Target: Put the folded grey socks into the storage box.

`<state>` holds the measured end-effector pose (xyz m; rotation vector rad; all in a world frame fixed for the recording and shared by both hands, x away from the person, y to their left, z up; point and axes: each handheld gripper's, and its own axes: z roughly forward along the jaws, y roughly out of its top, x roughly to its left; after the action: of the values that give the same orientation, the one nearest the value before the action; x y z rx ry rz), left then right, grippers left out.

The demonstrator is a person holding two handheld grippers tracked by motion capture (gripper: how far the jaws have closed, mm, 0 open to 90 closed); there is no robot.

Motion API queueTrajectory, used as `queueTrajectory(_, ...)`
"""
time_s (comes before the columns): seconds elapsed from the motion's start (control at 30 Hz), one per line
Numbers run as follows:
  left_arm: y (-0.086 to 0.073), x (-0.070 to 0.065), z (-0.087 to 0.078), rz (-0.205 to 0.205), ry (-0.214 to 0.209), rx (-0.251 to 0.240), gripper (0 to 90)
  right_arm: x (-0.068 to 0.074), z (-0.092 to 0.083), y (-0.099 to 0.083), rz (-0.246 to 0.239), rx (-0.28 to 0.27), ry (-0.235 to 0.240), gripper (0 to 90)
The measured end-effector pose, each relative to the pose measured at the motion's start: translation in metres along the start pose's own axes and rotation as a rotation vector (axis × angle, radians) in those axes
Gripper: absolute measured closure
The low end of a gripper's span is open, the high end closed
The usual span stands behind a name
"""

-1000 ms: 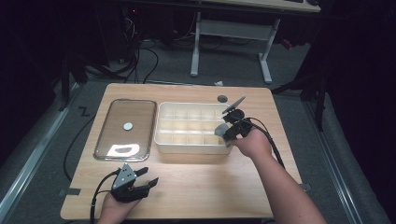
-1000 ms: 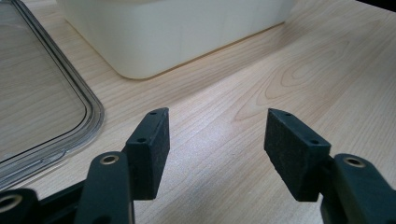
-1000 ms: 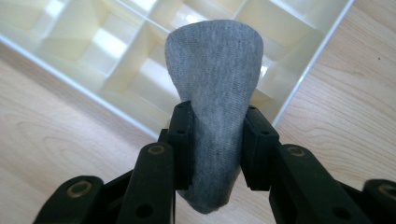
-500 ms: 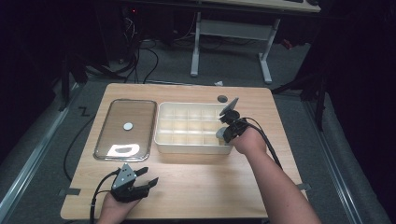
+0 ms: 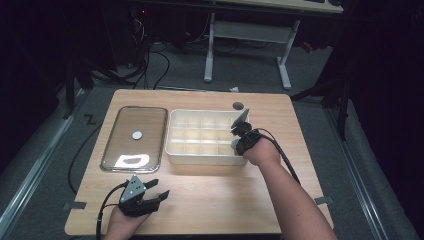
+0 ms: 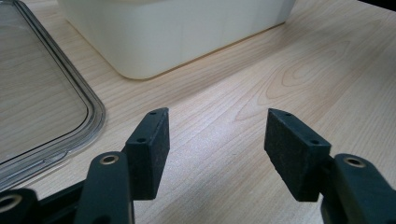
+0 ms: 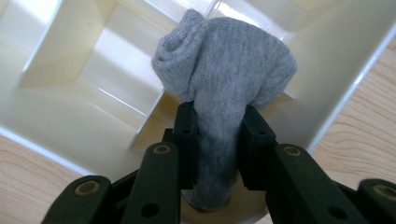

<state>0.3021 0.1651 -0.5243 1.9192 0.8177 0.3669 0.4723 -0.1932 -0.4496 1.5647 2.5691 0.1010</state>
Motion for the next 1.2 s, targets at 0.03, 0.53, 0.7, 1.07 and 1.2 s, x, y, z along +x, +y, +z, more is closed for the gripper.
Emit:
queueTrajectory(0.03,0.000,0.000,0.000,0.001,0.000,0.000,41.0,0.000,0.001,0.000,0.002,0.002,0.005,72.7)
queueTrajectory(0.53,-0.001,-0.002,0.001,0.007,-0.010,0.004,41.1,0.001,0.014,0.001,0.007,0.022,0.013,72.6)
queueTrajectory(0.7,-0.001,-0.002,0.002,0.010,-0.011,0.008,41.1,0.003,0.017,0.002,-0.012,0.031,0.004,72.4)
queueTrajectory(1.07,-0.001,-0.002,0.002,0.010,-0.011,0.009,41.1,0.003,0.014,0.002,-0.013,0.031,0.008,68.4)
queueTrajectory(1.2,-0.001,-0.002,0.002,0.010,-0.012,0.010,41.1,0.002,0.010,0.003,-0.003,0.035,0.013,65.0)
